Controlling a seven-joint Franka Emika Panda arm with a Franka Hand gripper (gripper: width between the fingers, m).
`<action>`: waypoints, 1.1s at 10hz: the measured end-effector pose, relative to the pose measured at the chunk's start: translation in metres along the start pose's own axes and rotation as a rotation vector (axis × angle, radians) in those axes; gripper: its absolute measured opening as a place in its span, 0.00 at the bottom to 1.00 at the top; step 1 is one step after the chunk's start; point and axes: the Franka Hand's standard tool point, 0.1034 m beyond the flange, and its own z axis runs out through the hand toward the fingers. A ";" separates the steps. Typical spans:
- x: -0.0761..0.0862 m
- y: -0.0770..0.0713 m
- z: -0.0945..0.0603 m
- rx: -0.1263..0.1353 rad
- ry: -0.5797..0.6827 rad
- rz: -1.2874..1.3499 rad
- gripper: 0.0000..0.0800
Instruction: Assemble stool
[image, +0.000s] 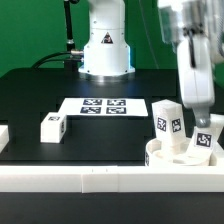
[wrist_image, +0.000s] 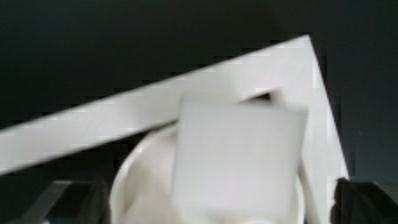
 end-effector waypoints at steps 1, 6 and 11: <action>0.014 -0.002 -0.011 0.010 0.000 -0.043 0.81; 0.022 -0.011 -0.019 0.008 0.003 -0.080 0.81; 0.103 0.001 -0.023 -0.001 0.038 -0.356 0.81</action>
Offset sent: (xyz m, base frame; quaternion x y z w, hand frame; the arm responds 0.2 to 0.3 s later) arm 0.0000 0.0000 0.0000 0.0000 0.0000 0.0000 1.0000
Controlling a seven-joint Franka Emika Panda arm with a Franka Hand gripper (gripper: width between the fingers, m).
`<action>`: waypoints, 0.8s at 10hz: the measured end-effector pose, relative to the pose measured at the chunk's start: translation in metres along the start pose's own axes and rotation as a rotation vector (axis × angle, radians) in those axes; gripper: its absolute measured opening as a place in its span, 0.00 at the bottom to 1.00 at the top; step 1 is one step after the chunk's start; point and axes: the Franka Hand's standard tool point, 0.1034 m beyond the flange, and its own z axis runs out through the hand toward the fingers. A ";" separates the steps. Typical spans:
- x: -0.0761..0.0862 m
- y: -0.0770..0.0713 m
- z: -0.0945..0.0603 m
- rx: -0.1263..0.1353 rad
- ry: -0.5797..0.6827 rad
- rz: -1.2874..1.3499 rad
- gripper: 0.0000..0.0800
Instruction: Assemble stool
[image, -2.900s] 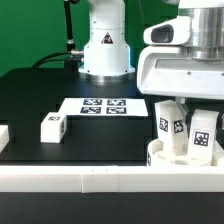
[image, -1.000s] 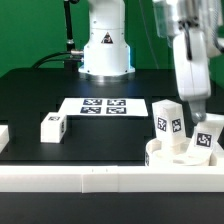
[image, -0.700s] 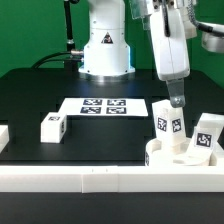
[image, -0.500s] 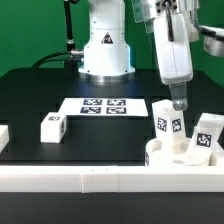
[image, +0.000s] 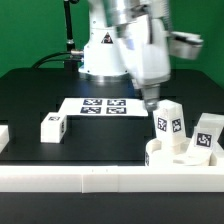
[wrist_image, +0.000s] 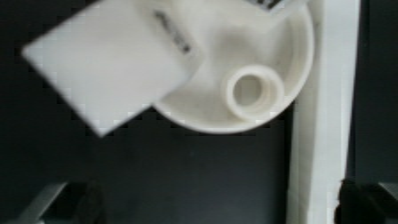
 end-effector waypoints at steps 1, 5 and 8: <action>0.017 0.004 0.000 0.000 0.012 -0.040 0.81; 0.026 0.007 0.003 -0.003 0.022 -0.220 0.81; 0.030 0.007 0.005 -0.101 0.037 -0.721 0.81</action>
Offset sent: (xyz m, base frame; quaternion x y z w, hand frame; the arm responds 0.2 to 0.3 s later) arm 0.0000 0.0000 0.0000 0.0000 0.0000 0.0000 1.0000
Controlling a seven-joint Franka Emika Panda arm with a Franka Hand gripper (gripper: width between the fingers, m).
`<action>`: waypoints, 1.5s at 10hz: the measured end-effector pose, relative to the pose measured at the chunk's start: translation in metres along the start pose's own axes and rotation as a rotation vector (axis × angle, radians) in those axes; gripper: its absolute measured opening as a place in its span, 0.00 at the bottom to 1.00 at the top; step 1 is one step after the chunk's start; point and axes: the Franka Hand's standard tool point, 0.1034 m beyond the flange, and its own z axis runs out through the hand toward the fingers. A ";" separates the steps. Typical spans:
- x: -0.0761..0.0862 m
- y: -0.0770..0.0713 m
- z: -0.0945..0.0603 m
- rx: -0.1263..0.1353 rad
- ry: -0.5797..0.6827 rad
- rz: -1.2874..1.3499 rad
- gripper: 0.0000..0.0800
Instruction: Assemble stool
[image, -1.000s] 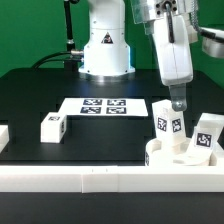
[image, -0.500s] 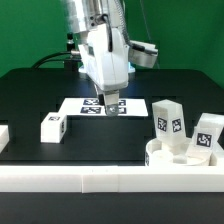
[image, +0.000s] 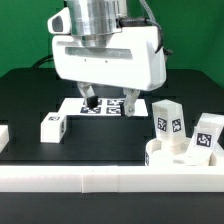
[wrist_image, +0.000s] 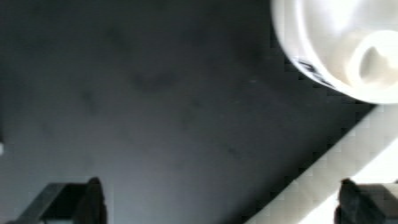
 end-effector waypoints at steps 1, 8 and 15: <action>0.005 0.004 0.001 -0.007 0.004 -0.106 0.81; 0.040 0.079 0.008 -0.036 0.023 -0.662 0.81; 0.033 0.105 0.018 -0.154 -0.382 -0.611 0.81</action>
Offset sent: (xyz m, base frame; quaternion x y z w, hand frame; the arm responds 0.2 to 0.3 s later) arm 0.0000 0.0000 0.0000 0.0000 0.0000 -0.2667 0.9638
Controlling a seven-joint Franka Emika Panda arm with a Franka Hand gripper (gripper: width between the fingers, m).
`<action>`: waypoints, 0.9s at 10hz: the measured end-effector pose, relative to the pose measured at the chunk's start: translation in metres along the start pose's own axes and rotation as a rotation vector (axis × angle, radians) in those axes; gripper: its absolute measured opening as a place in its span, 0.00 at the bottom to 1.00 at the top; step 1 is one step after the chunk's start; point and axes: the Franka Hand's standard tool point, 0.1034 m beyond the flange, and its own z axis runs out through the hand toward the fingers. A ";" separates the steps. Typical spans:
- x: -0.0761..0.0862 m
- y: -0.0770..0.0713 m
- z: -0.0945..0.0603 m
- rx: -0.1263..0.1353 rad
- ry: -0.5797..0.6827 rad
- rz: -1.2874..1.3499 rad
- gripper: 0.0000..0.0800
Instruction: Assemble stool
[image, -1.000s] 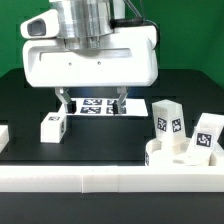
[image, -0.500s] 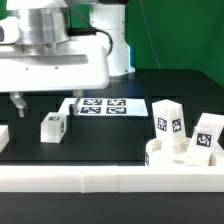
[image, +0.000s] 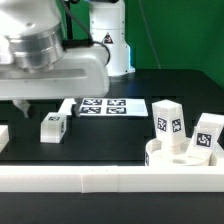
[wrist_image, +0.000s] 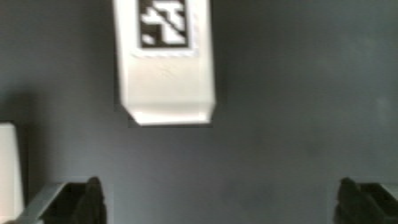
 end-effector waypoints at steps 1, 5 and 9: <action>-0.002 0.004 0.004 -0.002 -0.092 -0.004 0.81; -0.017 0.006 0.026 0.026 -0.443 0.002 0.81; -0.012 0.014 0.052 -0.049 -0.683 0.029 0.81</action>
Offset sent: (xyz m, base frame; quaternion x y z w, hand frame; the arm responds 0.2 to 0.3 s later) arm -0.0049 -0.0022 -0.0125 -0.0082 -0.1685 0.0259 0.9853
